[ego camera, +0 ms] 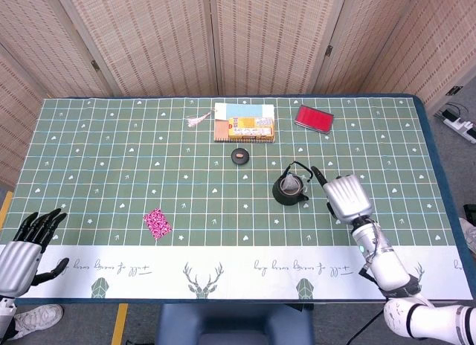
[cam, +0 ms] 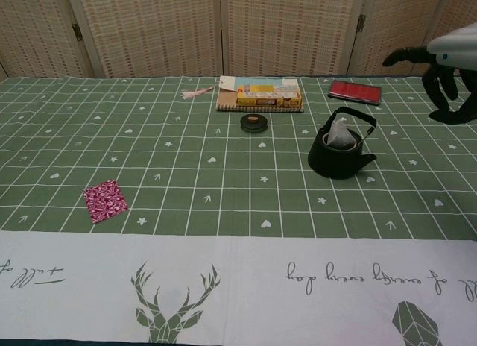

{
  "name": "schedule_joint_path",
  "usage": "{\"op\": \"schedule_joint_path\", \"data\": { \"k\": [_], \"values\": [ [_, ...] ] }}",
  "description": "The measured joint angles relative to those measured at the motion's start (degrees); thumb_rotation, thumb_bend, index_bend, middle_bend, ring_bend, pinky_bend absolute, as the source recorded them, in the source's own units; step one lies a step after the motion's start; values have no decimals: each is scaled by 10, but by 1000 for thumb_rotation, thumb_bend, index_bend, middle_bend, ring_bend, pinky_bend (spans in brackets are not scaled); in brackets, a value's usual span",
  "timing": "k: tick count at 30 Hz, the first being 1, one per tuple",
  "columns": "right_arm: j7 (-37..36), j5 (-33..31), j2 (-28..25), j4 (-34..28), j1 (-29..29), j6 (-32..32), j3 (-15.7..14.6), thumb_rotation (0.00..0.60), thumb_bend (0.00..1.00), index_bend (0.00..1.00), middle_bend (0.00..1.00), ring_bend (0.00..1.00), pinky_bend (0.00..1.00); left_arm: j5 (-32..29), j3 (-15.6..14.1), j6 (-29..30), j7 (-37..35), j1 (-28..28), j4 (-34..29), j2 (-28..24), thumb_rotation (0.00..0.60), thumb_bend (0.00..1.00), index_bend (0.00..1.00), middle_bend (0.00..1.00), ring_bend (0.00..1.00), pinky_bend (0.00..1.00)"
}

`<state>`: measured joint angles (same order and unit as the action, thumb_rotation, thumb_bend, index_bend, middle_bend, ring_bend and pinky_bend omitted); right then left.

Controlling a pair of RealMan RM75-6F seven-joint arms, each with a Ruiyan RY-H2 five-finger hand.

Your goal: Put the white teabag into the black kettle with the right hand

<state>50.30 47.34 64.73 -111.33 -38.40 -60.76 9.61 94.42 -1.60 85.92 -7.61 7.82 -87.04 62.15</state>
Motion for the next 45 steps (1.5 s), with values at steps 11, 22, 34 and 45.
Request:
{"op": "schedule_joint_path", "data": {
  "k": [11, 22, 34, 45],
  "values": [
    [43, -159, 16, 1, -65, 22, -3, 600, 430, 22, 762, 686, 705, -1, 2, 4, -12, -1, 4, -2, 600, 281, 0, 0, 64, 42],
    [-43, -303, 10, 45, -127, 173, -14, 600, 430, 35, 758, 691, 705, -9, 4, -4, -5, 1, 5, 0, 600, 281, 0, 0, 65, 42],
    [-135, -318, 25, 104, -191, 240, -46, 600, 429, 36, 757, 686, 706, -16, 8, -5, -15, 1, 9, -2, 600, 281, 0, 0, 65, 41],
    [-178, -334, 40, 129, -246, 257, -77, 600, 430, 35, 752, 681, 706, -25, 12, -8, -21, 2, 11, -3, 600, 281, 0, 0, 64, 41]
  ]
}}
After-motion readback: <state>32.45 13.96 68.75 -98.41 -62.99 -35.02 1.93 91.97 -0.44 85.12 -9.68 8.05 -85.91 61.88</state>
